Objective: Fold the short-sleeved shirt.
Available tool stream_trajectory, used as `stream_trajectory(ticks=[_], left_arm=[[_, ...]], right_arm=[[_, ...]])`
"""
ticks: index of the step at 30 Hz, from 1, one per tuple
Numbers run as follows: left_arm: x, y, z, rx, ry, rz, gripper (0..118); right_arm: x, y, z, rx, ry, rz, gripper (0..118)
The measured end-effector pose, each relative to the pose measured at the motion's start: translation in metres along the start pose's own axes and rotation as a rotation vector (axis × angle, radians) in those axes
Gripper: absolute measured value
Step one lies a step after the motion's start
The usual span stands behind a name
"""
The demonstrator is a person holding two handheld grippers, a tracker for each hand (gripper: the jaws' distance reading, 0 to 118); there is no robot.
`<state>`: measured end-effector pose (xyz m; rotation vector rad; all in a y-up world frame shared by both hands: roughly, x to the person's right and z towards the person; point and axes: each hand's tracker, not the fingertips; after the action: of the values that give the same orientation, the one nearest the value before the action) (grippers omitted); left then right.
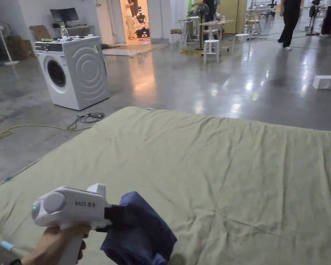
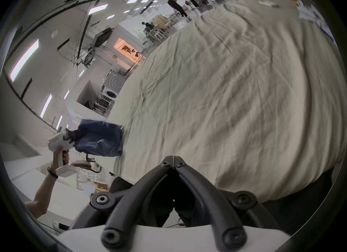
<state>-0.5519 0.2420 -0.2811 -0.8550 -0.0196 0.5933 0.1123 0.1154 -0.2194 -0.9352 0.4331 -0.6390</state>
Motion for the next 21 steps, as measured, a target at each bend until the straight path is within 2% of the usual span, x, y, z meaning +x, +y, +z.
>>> stream_trajectory(ticks=[3, 6, 8, 9, 11, 12, 13, 15, 18, 21], left_arm=[[-0.038, 0.029, -0.002, 0.01, 0.156, -0.033, 22], [-0.072, 0.048, -0.016, -0.012, 0.194, -0.016, 22], [-0.089, 0.053, -0.035, -0.062, 0.328, -0.09, 23], [-0.098, 0.054, -0.044, -0.082, 0.361, -0.094, 31], [-0.116, 0.049, -0.069, -0.139, 0.41, -0.017, 70], [-0.123, 0.045, -0.076, -0.139, 0.462, 0.002, 82], [-0.131, 0.042, -0.083, -0.144, 0.518, 0.018, 84], [-0.144, 0.034, -0.08, -0.2, 0.537, 0.016, 84], [-0.138, 0.029, -0.049, -0.095, 0.513, 0.028, 84], [-0.107, 0.021, -0.016, -0.022, 0.511, -0.101, 84]], right_arm=[[-0.002, 0.001, -0.007, -0.02, -0.041, 0.023, 0], [-0.006, 0.005, -0.014, -0.043, -0.049, 0.037, 0], [-0.006, 0.005, -0.019, -0.057, -0.039, 0.025, 0], [-0.005, 0.006, -0.021, -0.06, -0.034, 0.022, 0], [-0.007, 0.006, -0.025, -0.061, -0.046, 0.015, 0], [-0.008, 0.005, -0.027, -0.059, -0.048, 0.013, 0], [-0.008, 0.004, -0.028, -0.056, -0.049, 0.015, 0], [-0.01, 0.003, -0.027, -0.037, -0.059, 0.047, 0], [-0.008, -0.001, -0.024, -0.027, -0.062, 0.086, 0], [-0.016, 0.001, -0.011, 0.023, -0.07, 0.149, 0]])
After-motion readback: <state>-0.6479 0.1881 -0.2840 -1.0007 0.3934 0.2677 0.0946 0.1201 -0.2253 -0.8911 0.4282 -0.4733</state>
